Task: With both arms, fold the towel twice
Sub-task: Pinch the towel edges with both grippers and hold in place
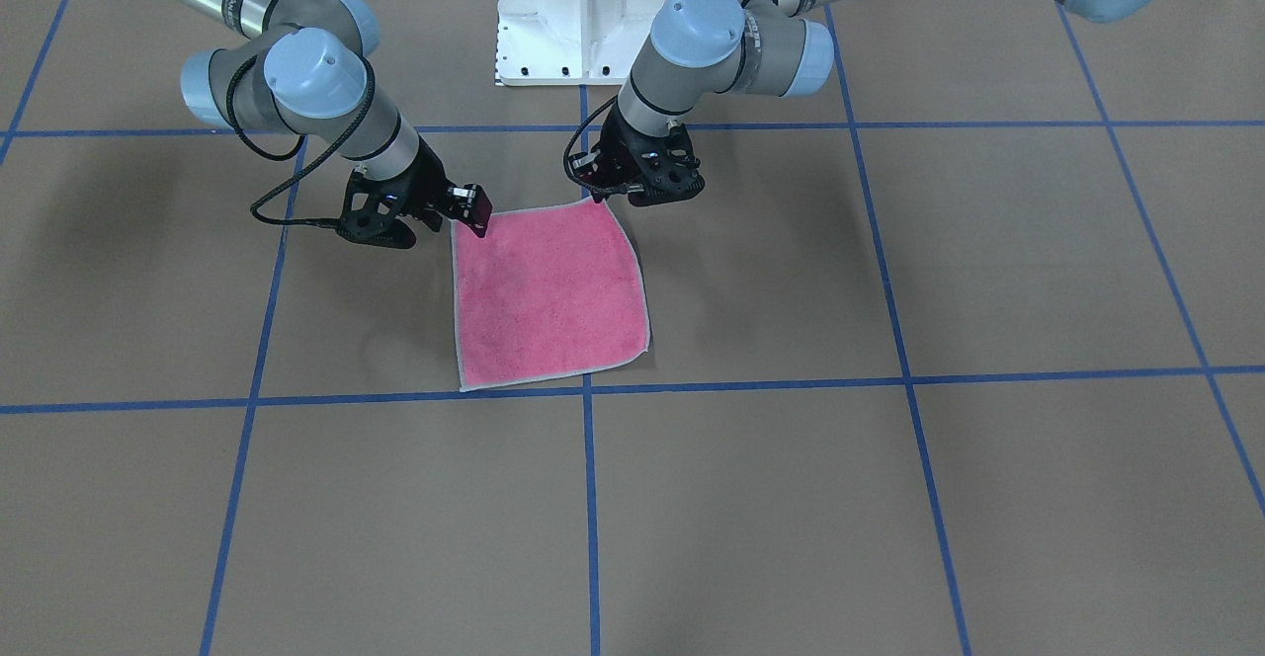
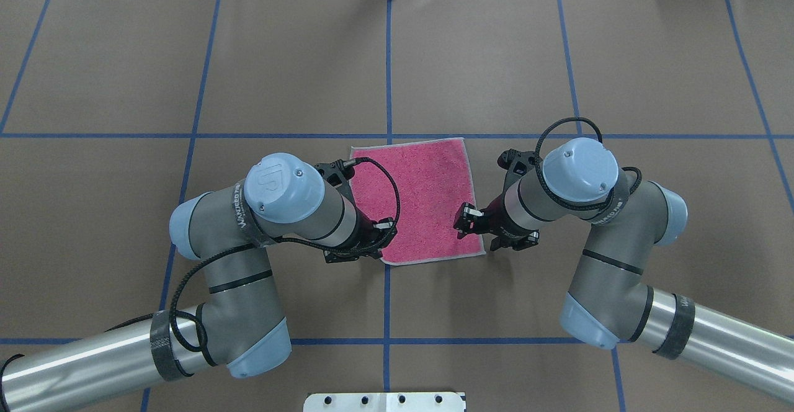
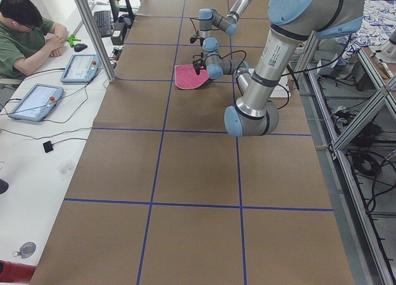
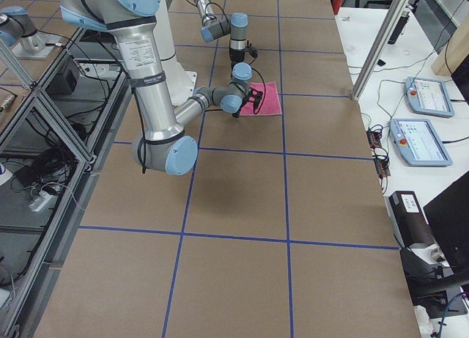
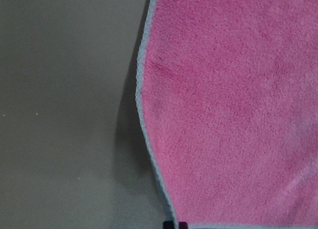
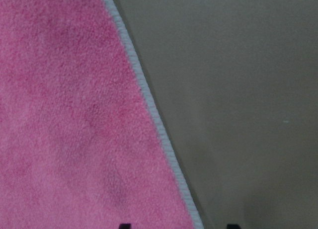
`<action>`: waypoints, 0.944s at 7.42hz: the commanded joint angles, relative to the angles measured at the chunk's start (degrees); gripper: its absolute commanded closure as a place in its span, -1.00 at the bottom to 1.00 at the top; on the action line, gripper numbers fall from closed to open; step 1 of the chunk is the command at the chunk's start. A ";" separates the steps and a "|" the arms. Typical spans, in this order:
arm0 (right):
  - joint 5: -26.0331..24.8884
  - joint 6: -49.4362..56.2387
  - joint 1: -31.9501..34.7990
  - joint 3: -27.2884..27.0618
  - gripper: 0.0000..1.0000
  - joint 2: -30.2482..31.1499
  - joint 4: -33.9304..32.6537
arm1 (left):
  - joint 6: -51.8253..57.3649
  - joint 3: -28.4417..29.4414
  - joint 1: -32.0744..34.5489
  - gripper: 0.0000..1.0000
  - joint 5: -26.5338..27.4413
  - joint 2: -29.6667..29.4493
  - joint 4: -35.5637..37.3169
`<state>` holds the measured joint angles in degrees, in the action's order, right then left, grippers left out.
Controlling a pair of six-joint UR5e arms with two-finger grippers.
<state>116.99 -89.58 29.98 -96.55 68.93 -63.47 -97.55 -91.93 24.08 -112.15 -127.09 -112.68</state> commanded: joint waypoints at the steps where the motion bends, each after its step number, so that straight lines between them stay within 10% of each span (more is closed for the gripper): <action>1: 0.08 -0.07 0.08 -0.13 0.07 0.06 -0.07 | -0.10 0.00 0.00 1.00 0.00 0.00 0.00; 7: 0.00 -0.07 0.25 0.04 0.98 0.06 0.10 | -0.10 0.00 -0.09 1.00 0.00 0.00 0.00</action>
<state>116.99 -89.58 30.20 -96.44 68.99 -63.41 -97.72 -91.93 24.00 -112.15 -127.09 -112.67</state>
